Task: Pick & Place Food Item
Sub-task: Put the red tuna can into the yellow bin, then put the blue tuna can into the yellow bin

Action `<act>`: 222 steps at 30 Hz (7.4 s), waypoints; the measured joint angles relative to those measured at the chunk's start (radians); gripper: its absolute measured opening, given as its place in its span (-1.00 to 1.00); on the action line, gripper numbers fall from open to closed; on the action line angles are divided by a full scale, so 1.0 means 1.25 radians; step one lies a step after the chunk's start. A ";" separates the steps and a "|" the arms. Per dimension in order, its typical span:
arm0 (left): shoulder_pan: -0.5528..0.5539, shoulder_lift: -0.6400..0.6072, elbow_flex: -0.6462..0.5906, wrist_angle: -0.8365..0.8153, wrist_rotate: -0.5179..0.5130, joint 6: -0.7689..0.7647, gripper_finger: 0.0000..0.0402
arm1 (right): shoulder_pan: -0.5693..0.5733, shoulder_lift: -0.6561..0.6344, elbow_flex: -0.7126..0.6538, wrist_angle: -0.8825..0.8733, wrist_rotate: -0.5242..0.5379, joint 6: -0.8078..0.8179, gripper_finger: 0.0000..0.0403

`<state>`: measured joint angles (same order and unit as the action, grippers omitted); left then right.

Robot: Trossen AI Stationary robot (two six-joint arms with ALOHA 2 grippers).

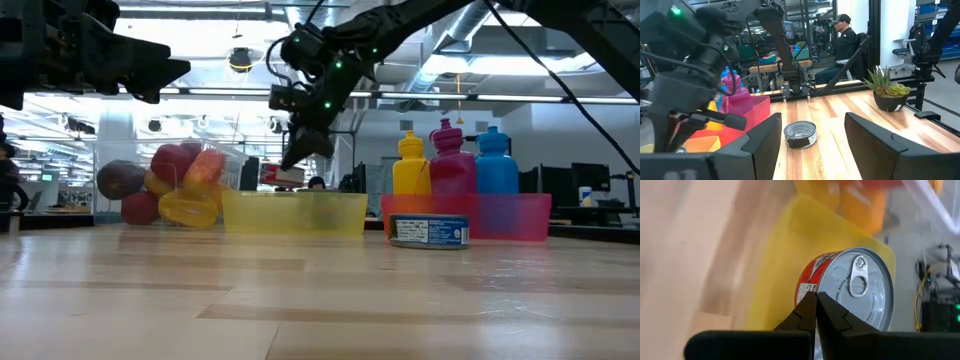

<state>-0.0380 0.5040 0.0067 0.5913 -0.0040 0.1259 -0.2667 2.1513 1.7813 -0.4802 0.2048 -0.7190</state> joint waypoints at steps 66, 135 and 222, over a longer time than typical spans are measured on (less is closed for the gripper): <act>0.000 0.000 0.000 -0.020 0.005 0.040 0.04 | 0.227 0.106 0.186 -0.369 -0.066 0.234 0.07; 0.000 -0.097 0.000 -0.139 0.085 -0.029 0.04 | 0.513 -0.114 -0.460 -0.268 0.322 0.674 -0.82; 0.000 -0.098 0.000 -0.166 -0.006 -0.051 0.04 | 0.405 -0.104 -0.454 0.184 0.349 0.298 -1.00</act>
<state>-0.0381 0.3820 0.0067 0.3843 -0.0116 0.0628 0.2401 2.0209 1.2139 -0.2497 0.6411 -0.3470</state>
